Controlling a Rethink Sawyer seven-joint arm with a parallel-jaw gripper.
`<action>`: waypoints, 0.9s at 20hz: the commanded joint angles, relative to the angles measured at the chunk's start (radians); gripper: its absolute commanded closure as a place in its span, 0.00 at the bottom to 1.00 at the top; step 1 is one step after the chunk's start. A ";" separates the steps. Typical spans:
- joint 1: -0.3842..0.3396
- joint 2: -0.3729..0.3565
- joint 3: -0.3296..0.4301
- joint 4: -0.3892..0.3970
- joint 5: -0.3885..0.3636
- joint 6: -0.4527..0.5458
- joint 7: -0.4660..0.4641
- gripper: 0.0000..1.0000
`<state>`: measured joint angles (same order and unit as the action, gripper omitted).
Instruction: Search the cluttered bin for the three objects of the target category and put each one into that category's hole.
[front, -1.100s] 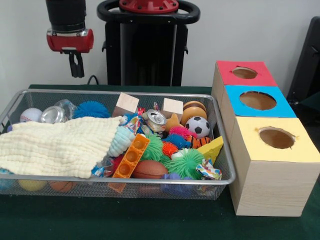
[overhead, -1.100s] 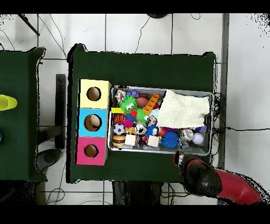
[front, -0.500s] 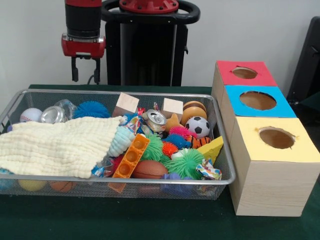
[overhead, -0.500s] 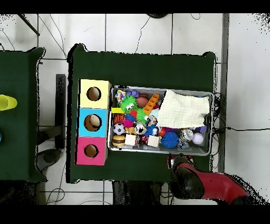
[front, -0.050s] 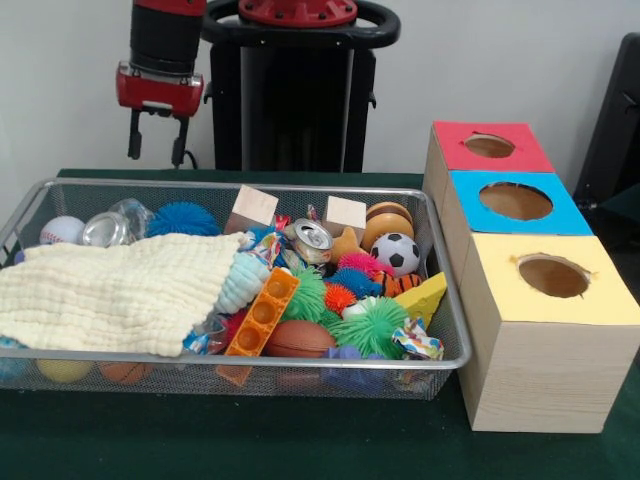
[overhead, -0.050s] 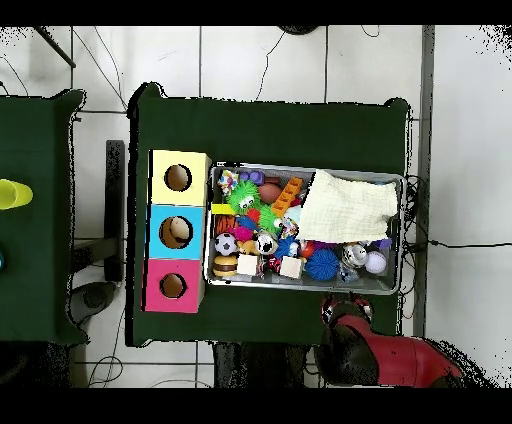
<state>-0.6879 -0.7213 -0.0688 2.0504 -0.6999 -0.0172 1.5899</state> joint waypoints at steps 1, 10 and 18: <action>0.022 0.040 -0.095 -0.142 0.041 -0.081 0.171 0.00; -0.084 0.120 -0.001 -0.146 0.096 -0.141 0.199 0.00; -0.252 0.203 0.199 -0.145 0.106 -0.168 0.208 0.00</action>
<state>-0.8695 -0.6135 -0.0638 2.0020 -0.6415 -0.0791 1.5899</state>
